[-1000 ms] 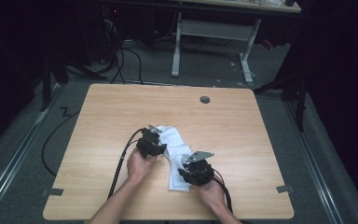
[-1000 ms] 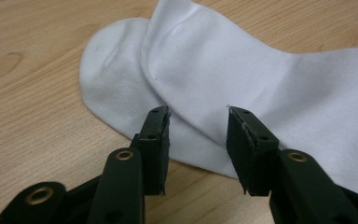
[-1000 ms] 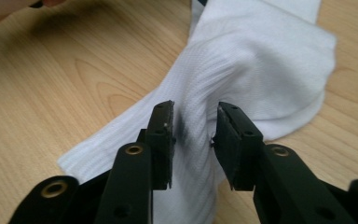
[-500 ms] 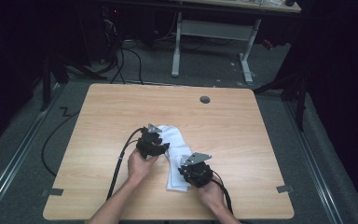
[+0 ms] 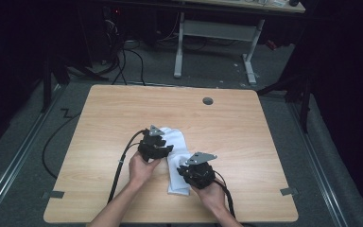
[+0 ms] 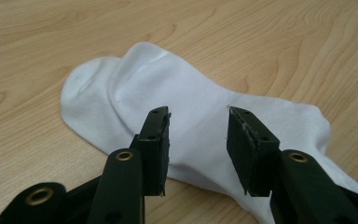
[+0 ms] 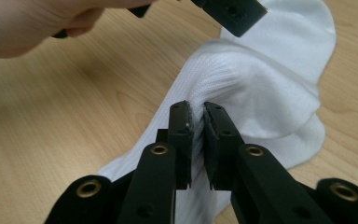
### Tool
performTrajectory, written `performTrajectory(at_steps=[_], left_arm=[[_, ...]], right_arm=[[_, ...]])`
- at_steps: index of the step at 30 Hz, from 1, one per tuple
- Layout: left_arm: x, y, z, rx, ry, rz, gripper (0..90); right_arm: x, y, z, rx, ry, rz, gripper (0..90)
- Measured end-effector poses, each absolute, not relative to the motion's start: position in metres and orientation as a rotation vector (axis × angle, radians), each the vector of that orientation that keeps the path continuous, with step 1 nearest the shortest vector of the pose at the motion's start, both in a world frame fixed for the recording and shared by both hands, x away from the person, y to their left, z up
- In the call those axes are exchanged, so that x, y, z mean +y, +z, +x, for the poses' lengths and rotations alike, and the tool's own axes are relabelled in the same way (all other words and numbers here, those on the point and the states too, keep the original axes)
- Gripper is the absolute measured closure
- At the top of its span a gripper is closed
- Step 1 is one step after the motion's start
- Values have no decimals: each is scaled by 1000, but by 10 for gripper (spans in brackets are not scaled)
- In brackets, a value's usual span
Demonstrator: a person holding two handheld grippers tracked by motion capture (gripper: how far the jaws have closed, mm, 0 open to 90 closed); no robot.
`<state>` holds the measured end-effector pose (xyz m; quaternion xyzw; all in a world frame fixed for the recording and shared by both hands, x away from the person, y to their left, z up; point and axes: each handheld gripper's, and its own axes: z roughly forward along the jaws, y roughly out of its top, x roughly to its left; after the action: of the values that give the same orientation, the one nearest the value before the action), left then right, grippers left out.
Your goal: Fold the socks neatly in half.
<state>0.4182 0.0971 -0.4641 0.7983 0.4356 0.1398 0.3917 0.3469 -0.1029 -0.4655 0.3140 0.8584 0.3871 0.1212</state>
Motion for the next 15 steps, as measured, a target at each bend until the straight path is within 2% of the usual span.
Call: performTrajectory(at_steps=[4, 15], left_arm=[[93, -471, 420, 1106, 362, 2074, 589], [82, -489, 431, 1150, 407, 2159, 635]], right_arm=[[-103, -479, 351, 2541, 1044, 949, 688], [-107, -493, 362, 2496, 929, 933, 729]])
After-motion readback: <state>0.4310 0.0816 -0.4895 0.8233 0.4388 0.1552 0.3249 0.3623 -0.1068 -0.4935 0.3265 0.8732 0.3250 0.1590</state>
